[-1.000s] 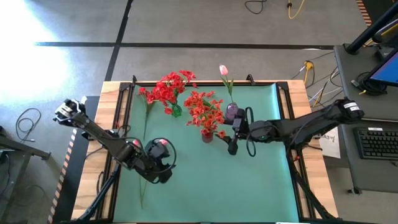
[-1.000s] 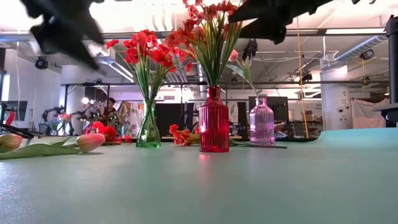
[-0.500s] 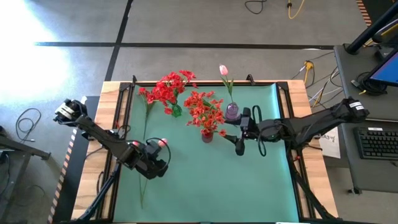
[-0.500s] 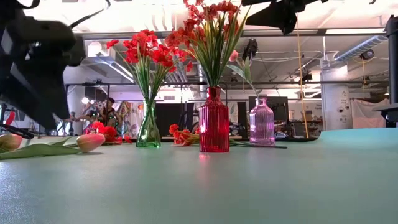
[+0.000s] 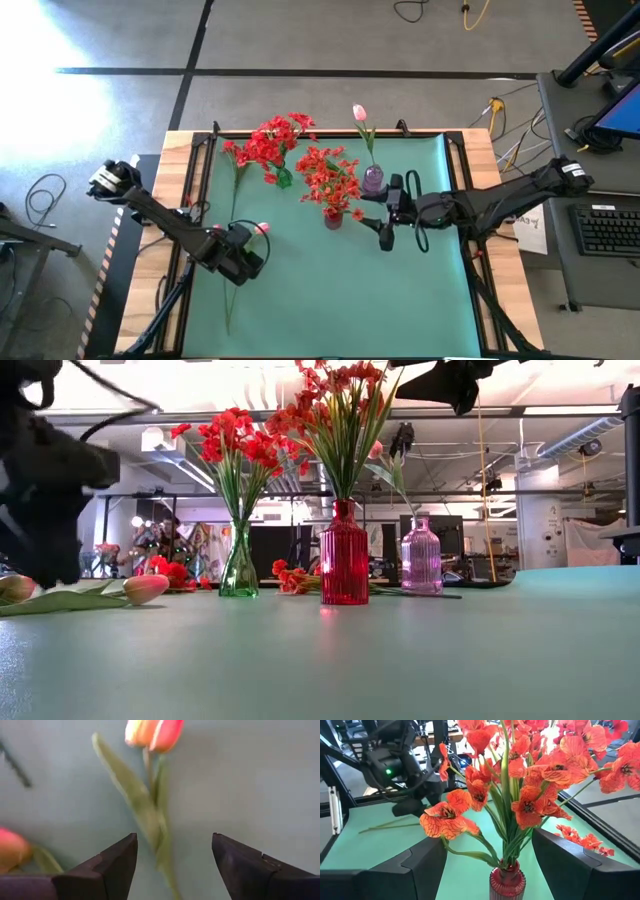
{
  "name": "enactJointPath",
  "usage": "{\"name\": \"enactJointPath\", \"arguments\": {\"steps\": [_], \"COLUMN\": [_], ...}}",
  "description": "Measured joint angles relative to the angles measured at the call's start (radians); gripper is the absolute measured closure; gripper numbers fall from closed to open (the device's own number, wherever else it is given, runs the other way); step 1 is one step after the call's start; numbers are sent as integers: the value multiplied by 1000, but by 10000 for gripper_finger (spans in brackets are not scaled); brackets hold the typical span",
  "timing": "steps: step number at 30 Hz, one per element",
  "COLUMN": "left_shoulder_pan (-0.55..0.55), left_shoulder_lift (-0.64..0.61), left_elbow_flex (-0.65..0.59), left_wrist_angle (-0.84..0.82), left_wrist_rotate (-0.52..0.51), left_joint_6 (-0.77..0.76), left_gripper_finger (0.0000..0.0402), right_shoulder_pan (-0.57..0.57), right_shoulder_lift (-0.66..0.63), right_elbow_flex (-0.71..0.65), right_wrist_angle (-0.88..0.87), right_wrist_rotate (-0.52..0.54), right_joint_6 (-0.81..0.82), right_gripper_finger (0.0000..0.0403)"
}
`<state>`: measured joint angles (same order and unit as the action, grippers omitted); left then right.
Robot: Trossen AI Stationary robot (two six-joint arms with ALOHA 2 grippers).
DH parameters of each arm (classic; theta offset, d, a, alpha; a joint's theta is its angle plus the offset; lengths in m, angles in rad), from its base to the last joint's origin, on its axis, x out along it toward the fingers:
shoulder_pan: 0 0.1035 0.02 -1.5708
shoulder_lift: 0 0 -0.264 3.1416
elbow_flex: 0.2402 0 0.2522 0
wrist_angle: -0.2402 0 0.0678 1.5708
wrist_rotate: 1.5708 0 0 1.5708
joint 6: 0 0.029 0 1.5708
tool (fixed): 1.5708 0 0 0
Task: Sort flowers into vase by color
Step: Put the orange flowers into the red vase, then put the pink tulip into the purple vase
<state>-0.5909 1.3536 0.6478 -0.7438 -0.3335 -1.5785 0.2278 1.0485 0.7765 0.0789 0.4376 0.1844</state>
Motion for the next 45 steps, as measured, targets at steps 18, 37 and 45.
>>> {"name": "enactJointPath", "arguments": {"steps": [18,37,45], "left_shoulder_pan": [-1,-1,-4], "left_shoulder_lift": [203,11,-103], "left_elbow_flex": [70,147,150], "left_wrist_angle": [8,29,231], "left_wrist_rotate": [21,-77,-117], "left_joint_6": [-21,197,513], "left_gripper_finger": [343,401,401], "right_shoulder_pan": [10,30,30], "right_shoulder_lift": [-7,-99,-103], "right_elbow_flex": [0,0,0], "right_wrist_angle": [-35,-353,-423], "right_wrist_rotate": [0,0,-10], "right_joint_6": [-3,222,275], "right_gripper_finger": [134,148,151]}}
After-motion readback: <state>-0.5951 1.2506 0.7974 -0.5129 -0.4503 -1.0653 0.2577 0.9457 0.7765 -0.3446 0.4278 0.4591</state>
